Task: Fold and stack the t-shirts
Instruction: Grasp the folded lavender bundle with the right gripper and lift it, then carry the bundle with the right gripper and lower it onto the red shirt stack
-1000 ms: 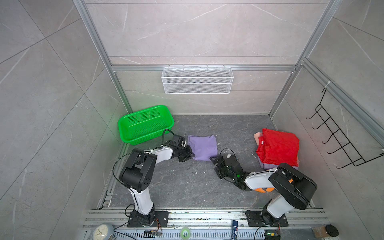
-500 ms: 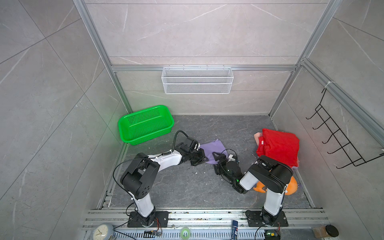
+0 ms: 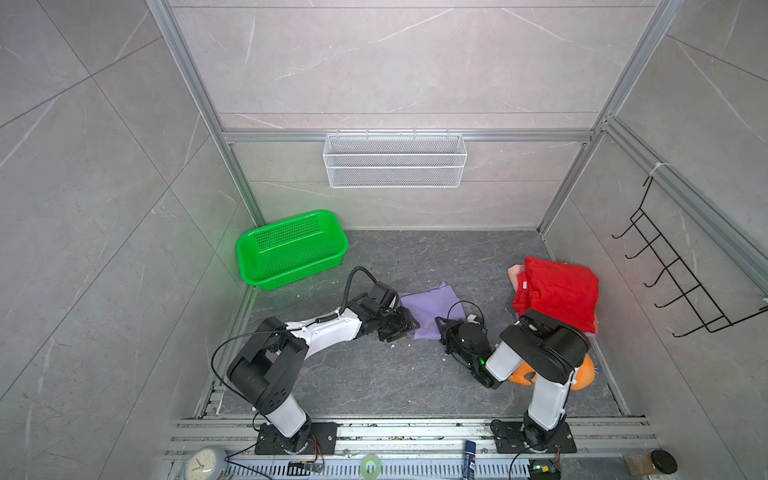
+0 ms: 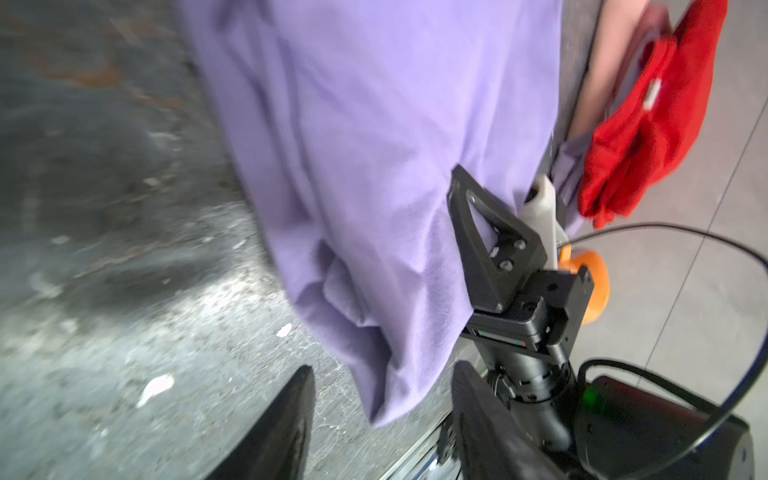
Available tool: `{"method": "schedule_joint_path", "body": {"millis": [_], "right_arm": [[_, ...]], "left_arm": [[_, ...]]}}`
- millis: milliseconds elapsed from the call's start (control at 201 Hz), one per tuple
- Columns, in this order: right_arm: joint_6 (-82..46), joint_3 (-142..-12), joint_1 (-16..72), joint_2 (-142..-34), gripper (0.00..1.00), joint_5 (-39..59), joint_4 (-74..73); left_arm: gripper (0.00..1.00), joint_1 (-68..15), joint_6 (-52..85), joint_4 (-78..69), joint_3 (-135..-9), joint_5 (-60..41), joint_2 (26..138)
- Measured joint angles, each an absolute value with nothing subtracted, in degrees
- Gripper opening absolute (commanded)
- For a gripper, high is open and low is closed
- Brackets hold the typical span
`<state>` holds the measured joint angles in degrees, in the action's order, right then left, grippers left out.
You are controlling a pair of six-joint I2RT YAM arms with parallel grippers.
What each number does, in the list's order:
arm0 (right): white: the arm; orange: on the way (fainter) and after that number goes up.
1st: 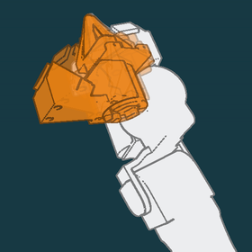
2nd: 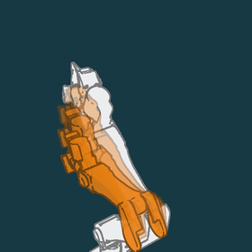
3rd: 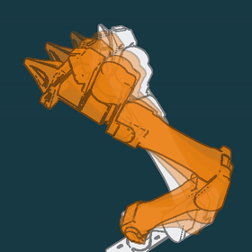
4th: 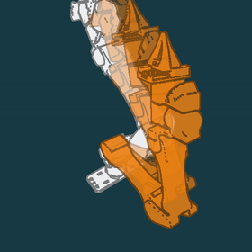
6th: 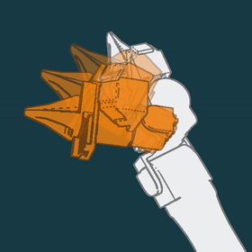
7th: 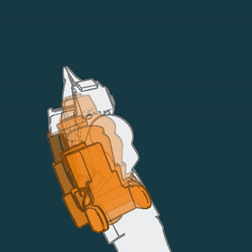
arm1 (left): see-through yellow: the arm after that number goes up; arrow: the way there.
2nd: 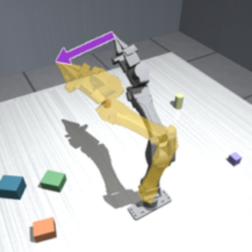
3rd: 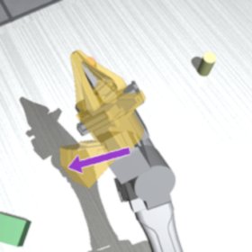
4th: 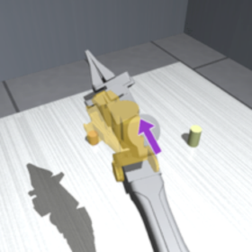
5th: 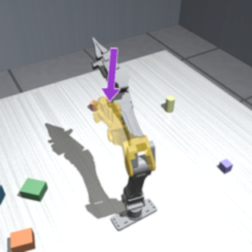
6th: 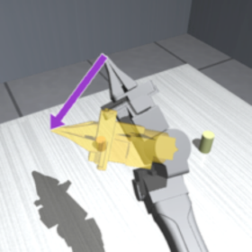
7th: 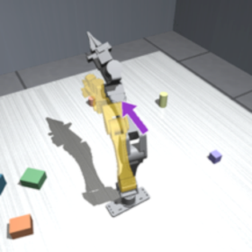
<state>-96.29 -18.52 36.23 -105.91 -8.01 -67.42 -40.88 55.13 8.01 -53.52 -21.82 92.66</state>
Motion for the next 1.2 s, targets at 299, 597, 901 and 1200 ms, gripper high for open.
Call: {"method": "schedule_joint_path", "body": {"millis": [299, 597, 901, 1200], "right_arm": [[-81.8, -31.4, 31.5, -89.8, 0.00, -5.2, -27.5], [-63.1, -49.6, 20.6, -84.4, 0.00, -4.1, 1.1], [-48.3, -74.8, 2.3, -86.0, 0.00, 3.7, 18.1], [-38.9, -87.9, -12.1, -90.5, 0.00, 11.0, 21.5]], "left_arm": [[0.74, -39.9, 49.4, 17.8, -53.6, -12.4, 85.1], [0.75, -35.9, 45.6, 23.0, -53.5, -5.8, 77.5], [0.75, -35.0, 45.5, 22.7, -51.8, -5.1, 78.0], [0.75, -34.8, 45.5, 21.2, -52.4, -6.6, 83.7]]}}
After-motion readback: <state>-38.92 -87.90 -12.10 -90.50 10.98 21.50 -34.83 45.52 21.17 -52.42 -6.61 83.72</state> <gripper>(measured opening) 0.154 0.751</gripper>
